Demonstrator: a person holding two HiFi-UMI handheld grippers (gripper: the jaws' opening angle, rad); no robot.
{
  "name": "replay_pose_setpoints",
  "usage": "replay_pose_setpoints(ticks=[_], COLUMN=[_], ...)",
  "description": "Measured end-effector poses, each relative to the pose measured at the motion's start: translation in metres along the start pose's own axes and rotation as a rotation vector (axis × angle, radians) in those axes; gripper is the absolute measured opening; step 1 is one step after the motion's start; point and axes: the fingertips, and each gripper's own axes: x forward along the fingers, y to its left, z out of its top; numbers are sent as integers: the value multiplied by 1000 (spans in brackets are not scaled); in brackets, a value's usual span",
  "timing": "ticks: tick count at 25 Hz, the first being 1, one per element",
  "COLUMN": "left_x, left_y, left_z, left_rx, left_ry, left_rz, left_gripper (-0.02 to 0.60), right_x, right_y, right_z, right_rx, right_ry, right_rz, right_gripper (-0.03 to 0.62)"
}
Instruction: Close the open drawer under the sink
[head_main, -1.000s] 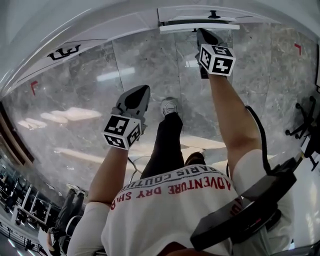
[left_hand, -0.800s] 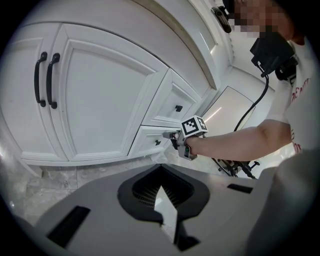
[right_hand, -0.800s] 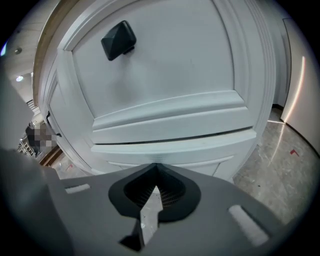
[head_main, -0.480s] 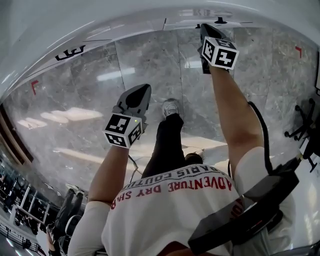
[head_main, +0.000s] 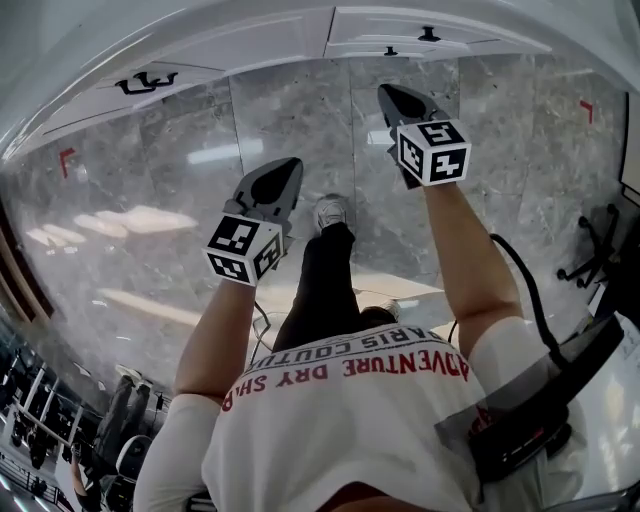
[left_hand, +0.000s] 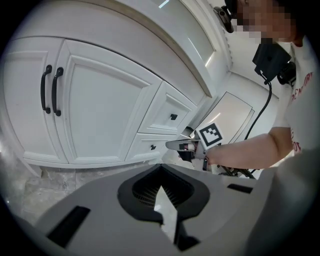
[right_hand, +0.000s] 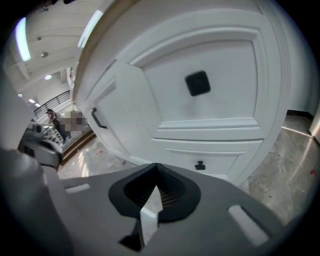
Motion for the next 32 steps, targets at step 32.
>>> replay_pose_setpoints(ticks=[32], left_x=[-336], left_y=[-667], left_z=[-144], left_rx=[437], left_ry=[-261], left_rz=[17], left_gripper=[2], right_x=[-791], right_y=[261], right_z=[-165], right_rx=[-419], right_ry=[-287], right_rz=[316], right_gripper=[1])
